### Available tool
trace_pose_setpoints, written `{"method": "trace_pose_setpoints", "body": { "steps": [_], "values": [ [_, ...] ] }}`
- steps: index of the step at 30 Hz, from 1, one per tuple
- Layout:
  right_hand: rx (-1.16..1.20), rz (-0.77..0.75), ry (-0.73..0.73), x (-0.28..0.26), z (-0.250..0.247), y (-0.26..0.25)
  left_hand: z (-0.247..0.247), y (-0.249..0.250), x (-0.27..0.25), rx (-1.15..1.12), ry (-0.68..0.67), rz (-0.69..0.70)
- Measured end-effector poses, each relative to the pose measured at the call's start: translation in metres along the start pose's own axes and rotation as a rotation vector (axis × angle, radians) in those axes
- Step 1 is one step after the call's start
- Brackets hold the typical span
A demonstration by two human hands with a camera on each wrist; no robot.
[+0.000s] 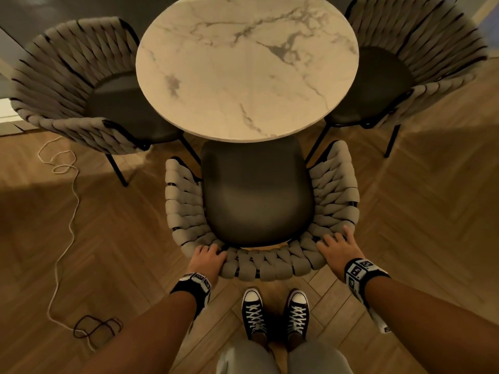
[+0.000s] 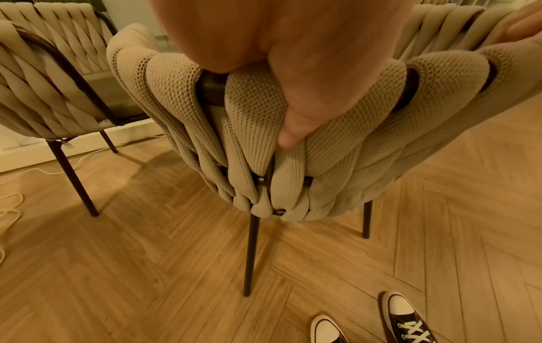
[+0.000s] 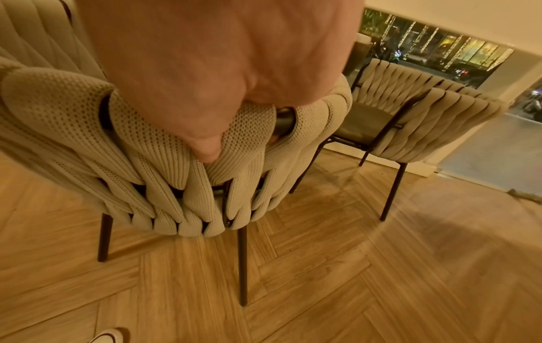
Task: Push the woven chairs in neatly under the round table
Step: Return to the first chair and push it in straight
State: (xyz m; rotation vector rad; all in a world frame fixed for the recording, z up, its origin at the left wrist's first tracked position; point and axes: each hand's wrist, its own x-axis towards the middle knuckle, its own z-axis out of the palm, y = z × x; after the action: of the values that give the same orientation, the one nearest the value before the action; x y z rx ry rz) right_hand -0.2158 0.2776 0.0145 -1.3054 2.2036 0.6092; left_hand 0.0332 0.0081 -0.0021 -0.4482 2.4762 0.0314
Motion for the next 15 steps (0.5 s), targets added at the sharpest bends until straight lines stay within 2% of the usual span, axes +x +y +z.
{"method": "trace_pose_setpoints", "body": {
  "steps": [7,15],
  "values": [
    [0.045,0.028,0.056,0.001,0.005,-0.009,0.003,0.000,-0.002,0.035,-0.041,-0.016],
    [0.057,0.034,0.032,-0.015,0.010,-0.024,0.011,0.000,-0.019,0.009,-0.029,-0.031]
  ]
}}
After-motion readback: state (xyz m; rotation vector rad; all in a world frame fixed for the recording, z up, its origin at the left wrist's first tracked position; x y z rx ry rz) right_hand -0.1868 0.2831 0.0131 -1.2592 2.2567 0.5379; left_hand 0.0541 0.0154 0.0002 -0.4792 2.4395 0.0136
